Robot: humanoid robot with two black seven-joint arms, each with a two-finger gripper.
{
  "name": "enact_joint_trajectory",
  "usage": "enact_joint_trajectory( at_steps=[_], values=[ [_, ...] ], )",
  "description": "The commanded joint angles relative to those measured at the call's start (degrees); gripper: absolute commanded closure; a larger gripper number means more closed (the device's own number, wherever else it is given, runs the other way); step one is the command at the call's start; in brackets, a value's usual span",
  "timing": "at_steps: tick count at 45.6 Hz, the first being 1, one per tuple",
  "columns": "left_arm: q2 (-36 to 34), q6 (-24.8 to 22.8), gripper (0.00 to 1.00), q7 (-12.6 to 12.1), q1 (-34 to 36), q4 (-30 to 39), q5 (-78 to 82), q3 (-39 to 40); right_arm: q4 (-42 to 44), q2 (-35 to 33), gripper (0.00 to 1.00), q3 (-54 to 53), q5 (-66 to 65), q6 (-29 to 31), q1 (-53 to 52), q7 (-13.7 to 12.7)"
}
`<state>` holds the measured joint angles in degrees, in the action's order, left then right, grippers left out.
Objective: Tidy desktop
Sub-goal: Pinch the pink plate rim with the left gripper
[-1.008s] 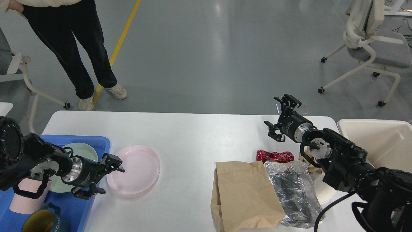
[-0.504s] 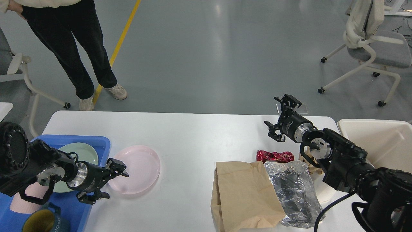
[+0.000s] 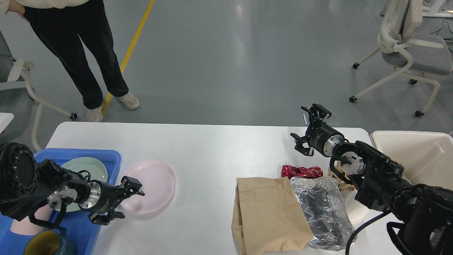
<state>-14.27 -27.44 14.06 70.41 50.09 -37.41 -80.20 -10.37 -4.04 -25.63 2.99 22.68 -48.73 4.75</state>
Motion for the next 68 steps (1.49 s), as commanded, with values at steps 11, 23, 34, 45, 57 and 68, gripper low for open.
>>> enact_joint_trajectory(
  at_steps=[11, 23, 34, 45, 57, 68],
  values=[
    [0.0, -0.9, 0.42, 0.0, 0.3, 0.1, 0.3, 0.1, 0.0, 0.0, 0.0, 0.0, 0.0, 0.0, 0.0, 0.0],
    [0.0, -1.0, 0.59, 0.0, 0.3, 0.0, 0.5, 0.1, 0.0, 0.0, 0.0, 0.0, 0.0, 0.0, 0.0, 0.0],
    [0.0, -1.7, 0.74, 0.0, 0.3, 0.0, 2.4, 0.1, 0.0, 0.0, 0.0, 0.0, 0.0, 0.0, 0.0, 0.0],
    [0.0, -3.5, 0.84, 0.0, 0.5, 0.1, 2.5, 0.1, 0.0, 0.0, 0.0, 0.0, 0.0, 0.0, 0.0, 0.0],
    [0.0, -3.4, 0.91, 0.0, 0.4, 0.0, 2.5, 0.0, 0.0, 0.0, 0.0, 0.0, 0.0, 0.0, -0.1, 0.0],
    [0.0, -3.8, 1.0, -0.1, 0.4, 0.0, 2.9, -0.2, 0.0, 0.0, 0.0, 0.0, 0.0, 0.0, 0.0, 0.0]
  ],
)
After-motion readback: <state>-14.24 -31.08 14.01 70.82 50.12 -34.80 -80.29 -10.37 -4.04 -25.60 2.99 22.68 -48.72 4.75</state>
